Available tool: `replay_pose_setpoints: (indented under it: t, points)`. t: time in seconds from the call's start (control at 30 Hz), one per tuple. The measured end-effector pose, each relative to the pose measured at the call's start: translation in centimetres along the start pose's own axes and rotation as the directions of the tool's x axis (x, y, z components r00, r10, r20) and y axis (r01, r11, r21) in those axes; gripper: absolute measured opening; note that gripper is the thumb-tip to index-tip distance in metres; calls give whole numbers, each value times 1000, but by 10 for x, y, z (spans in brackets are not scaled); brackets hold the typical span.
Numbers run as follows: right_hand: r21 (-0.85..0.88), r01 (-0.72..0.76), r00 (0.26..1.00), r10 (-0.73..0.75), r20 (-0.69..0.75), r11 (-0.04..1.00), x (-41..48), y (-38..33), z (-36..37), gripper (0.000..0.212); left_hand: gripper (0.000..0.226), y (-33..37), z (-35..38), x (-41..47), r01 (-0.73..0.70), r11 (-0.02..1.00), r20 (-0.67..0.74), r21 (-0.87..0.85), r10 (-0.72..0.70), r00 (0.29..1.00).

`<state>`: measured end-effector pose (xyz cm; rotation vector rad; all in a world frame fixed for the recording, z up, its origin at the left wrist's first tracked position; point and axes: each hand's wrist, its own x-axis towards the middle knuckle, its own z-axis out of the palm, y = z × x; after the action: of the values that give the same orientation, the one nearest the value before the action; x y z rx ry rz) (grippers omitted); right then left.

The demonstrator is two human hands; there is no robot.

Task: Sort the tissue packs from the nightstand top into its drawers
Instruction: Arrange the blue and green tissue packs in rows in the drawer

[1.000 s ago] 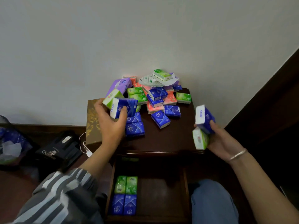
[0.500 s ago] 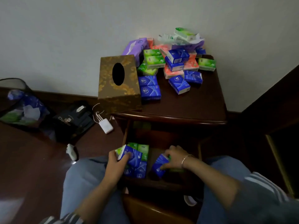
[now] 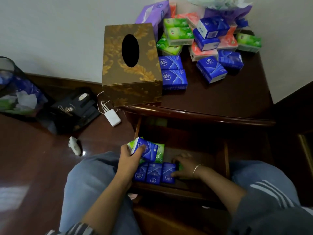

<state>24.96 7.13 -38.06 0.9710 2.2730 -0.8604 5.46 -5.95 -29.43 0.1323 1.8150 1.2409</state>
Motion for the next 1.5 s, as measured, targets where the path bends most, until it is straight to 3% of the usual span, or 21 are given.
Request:
replay_pose_setpoints:
  t: [0.07,0.13,0.4,0.53,0.63,0.77,0.93,1.1,1.17,1.23,1.3,1.4,1.43,1.5]
  points:
    - [43,6,1000,-5,-24,999,0,4,-5,49,28,1,1,-2,-16,1000,-4,24,16,1000]
    - [30,7,999,-6,-54,1000,1,0,-7,39,28,3,2,-3,-15,999,0,37,15,1000]
    - [123,15,998,-23,65,992,-7,-24,-12,45,28,2,0,-6,5,999,25,40,-6,1000]
    - [296,-77,994,52,91,952,-21,-7,-38,42,29,2,-1,-6,-13,999,18,52,12,1000]
    - [410,-126,987,155,-37,903,-17,0,-59,53,34,3,-3,-5,-14,999,2,36,13,1000]
    - [531,-106,956,234,-178,840,3,-11,-66,48,30,1,-4,-4,-5,1000,9,21,5,1000]
    - [470,-34,991,91,-100,882,30,-33,-39,48,28,-1,-4,-2,10,1000,4,14,-10,1000]
    - [373,7,980,67,-185,928,31,-33,-15,73,28,0,-2,-3,33,999,45,31,-34,998]
    - [196,-38,972,82,-221,980,25,-28,-9,85,29,2,0,-4,41,999,75,21,-42,996]
    - [139,-65,946,106,-307,988,17,-29,-7,82,35,4,0,-6,58,998,118,-1,-58,991]
    - [338,-16,893,166,-419,941,5,-38,-11,58,42,5,0,-9,77,997,171,-15,-73,983]
    - [767,138,931,183,-317,627,-20,-63,-24,20,47,6,-1,-12,81,997,234,8,-81,969]
    - [813,145,957,128,-259,564,-29,-70,-29,15,47,6,0,-13,74,997,248,25,-78,966]
    - [799,137,979,41,-198,586,-41,-81,-36,20,44,6,4,-15,26,996,268,85,-48,962]
